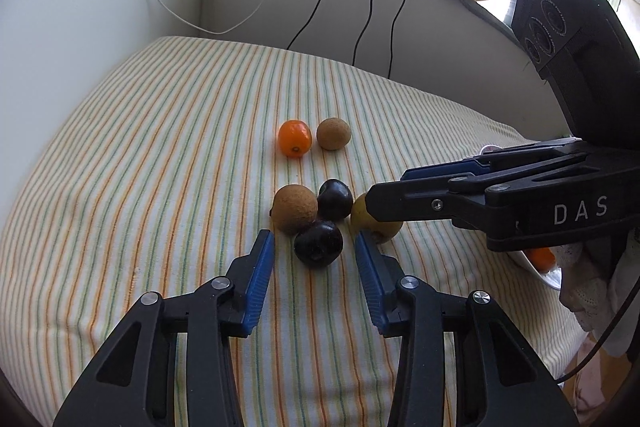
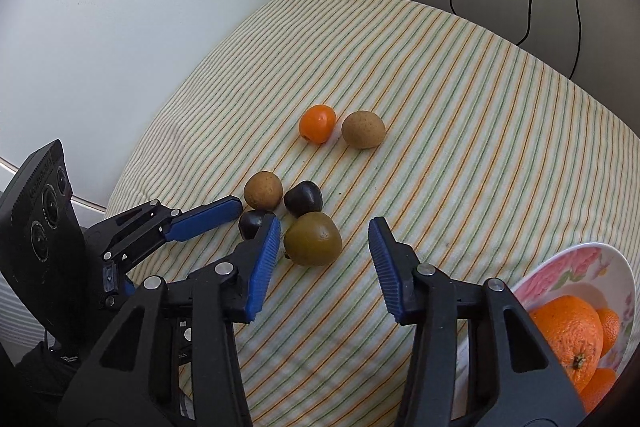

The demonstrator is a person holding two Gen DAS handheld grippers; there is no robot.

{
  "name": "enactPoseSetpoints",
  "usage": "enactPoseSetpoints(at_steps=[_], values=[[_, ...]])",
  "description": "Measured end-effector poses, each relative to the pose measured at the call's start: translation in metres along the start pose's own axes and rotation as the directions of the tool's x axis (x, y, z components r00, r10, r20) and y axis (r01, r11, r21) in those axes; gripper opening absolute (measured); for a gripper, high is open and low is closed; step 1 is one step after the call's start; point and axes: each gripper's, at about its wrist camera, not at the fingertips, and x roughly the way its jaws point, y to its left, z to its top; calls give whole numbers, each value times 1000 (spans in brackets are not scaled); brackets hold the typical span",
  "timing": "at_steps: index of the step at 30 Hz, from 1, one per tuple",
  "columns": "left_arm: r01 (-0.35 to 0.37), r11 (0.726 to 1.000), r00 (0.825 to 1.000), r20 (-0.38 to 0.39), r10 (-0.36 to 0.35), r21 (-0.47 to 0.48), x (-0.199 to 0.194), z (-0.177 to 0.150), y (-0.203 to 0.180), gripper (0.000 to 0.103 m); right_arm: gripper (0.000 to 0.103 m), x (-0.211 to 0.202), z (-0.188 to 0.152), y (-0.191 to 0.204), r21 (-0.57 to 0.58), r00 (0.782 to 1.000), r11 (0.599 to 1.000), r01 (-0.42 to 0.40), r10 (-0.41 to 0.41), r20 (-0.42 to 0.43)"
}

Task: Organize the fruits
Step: 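Close the left gripper on a dark plum while the right gripper grasps a green kiwi, then carry the plum and green kiwi into the plate and open both grippers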

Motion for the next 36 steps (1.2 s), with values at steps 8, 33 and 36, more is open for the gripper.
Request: enactPoseSetpoints(at_steps=[8, 33, 36], values=[[2, 1000, 1000, -4, -2, 3, 3, 4, 0, 36, 40, 20, 4, 4, 11, 999, 1000, -18, 19, -35], [58, 998, 998, 28, -58, 2, -17, -1, -9, 22, 29, -32, -24, -10, 22, 998, 999, -35, 34, 44], [74, 997, 997, 37, -74, 11, -22, -1, -14, 22, 29, -43, -29, -11, 26, 997, 999, -39, 37, 67]])
